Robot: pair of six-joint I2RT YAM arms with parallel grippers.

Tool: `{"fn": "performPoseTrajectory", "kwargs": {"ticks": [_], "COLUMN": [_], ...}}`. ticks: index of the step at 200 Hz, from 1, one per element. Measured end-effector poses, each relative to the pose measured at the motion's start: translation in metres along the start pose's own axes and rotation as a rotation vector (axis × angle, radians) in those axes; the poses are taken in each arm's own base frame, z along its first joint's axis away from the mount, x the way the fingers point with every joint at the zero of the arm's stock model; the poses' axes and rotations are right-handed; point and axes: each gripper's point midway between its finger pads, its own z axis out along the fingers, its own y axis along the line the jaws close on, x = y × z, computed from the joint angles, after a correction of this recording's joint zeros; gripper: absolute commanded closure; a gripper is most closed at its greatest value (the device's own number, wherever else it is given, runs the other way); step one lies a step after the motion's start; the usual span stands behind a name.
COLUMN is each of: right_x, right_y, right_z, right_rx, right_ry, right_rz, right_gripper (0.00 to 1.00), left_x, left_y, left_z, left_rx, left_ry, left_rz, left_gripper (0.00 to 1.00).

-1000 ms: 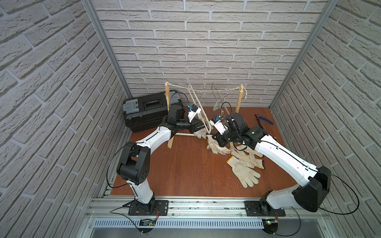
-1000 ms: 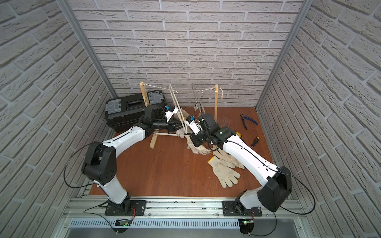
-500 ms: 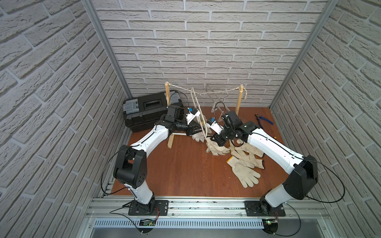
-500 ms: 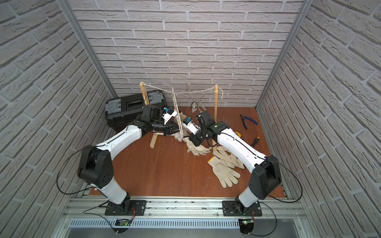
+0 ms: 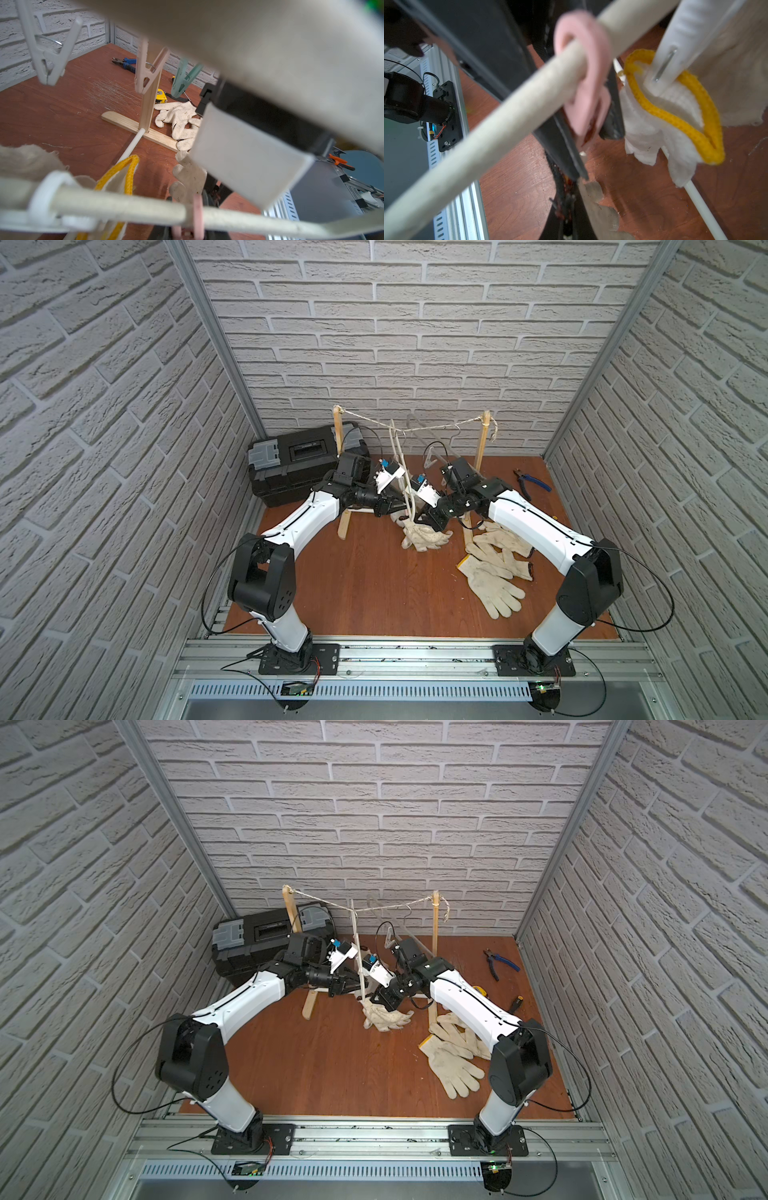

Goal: Clip the gloves onto a hanger to dry
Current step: Clamp the glove onto the hanger.

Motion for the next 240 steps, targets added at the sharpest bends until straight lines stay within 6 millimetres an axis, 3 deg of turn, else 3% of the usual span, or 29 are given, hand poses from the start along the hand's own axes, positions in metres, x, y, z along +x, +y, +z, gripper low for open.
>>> {"fn": "performPoseTrajectory", "kwargs": {"ticks": [133, 174, 195, 240], "right_x": [-0.017, -0.017, -0.018, -0.021], "right_y": [-0.005, -0.004, -0.005, -0.006], "right_z": [-0.009, -0.008, -0.007, -0.007], "right_rx": [-0.048, -0.062, -0.064, -0.057], "right_ry": [-0.102, -0.114, -0.122, -0.135], "right_rz": [0.015, 0.032, 0.033, 0.034], "right_gripper": [0.97, 0.96, 0.93, 0.86], "left_x": [-0.001, 0.000, 0.000, 0.002], "left_y": [-0.003, -0.003, -0.003, 0.001], "left_z": [-0.001, -0.001, -0.001, -0.003], "left_rx": [0.010, 0.008, 0.003, -0.019], "left_ry": [0.009, 0.015, 0.018, 0.027], "left_rz": [0.003, -0.006, -0.009, -0.023], "left_gripper": [0.91, 0.79, 0.65, 0.52]}}
